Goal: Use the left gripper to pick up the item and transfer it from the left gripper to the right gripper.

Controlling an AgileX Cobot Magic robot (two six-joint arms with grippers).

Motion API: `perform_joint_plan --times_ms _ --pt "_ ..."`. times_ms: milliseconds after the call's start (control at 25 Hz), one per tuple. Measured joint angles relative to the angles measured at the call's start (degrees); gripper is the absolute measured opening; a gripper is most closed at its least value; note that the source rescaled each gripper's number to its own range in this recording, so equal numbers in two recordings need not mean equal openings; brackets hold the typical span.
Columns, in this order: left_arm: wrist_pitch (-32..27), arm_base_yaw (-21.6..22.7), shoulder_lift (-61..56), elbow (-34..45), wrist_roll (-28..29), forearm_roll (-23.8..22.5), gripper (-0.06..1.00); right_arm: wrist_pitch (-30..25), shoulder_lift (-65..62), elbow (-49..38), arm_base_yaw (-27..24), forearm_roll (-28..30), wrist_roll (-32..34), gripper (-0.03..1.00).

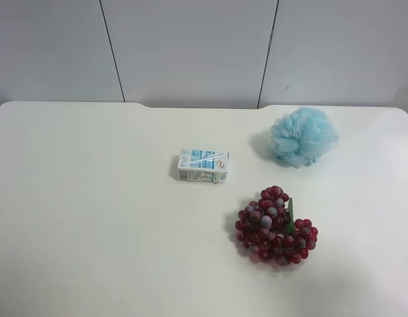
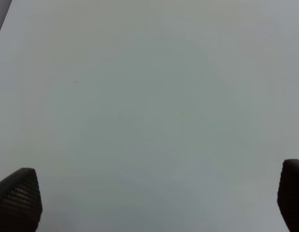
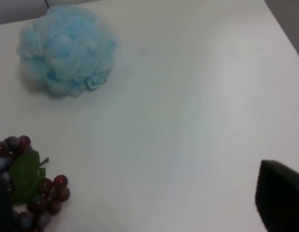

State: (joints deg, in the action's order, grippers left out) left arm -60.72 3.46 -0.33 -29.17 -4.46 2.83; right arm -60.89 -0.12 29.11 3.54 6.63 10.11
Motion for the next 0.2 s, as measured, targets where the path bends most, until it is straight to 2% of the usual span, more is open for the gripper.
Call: perform_joint_plan --times_ms 200 --pt "0.0 0.0 0.0 0.0 0.0 0.0 1.0 0.0 0.0 0.0 0.0 -0.05 0.0 1.0"
